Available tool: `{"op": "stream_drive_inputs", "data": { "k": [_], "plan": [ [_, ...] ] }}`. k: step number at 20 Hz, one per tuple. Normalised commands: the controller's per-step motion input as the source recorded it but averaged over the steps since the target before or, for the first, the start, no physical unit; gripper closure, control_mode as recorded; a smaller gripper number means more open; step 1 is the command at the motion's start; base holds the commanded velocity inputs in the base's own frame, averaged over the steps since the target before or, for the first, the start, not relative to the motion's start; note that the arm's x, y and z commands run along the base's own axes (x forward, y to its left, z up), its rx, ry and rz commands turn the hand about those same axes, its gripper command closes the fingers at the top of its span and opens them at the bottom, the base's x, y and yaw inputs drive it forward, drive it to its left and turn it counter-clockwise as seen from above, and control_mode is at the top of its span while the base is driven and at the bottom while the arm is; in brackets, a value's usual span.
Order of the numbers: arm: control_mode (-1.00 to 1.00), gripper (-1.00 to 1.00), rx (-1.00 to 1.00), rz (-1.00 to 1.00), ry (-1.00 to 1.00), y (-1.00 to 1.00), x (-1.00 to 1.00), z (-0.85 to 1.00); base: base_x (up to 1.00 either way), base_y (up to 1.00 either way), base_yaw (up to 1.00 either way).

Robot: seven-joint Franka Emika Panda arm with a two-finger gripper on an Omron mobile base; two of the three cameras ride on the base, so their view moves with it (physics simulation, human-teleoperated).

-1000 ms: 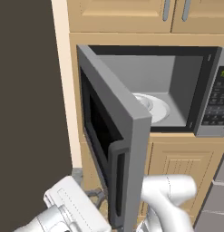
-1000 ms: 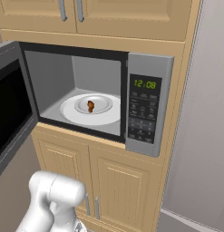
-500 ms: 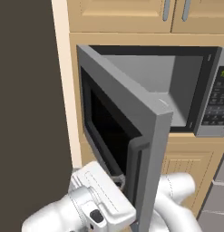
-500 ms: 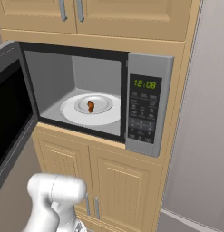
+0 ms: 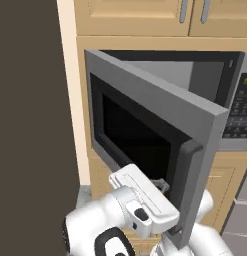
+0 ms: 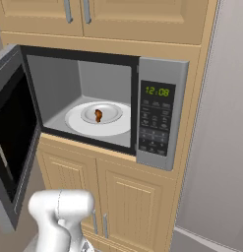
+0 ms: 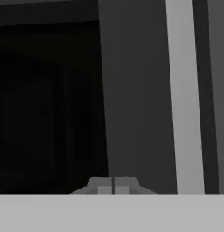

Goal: Pick the chicken drumstick from the counter and place it in the microwave. Then turn on the microwave.

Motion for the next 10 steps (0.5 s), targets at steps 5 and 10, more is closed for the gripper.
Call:
{"op": "stream_drive_inputs", "data": {
  "k": [5, 10],
  "plan": [
    [-1.00, 1.00, 0.04, 0.00, 0.00, -0.61, 0.31, 0.00, 0.00, 0.00, 0.00],
    [-1.00, 1.00, 0.04, 0.00, 0.02, -0.56, 0.38, 0.00, 0.00, 0.00, 0.00]
  ]
}}
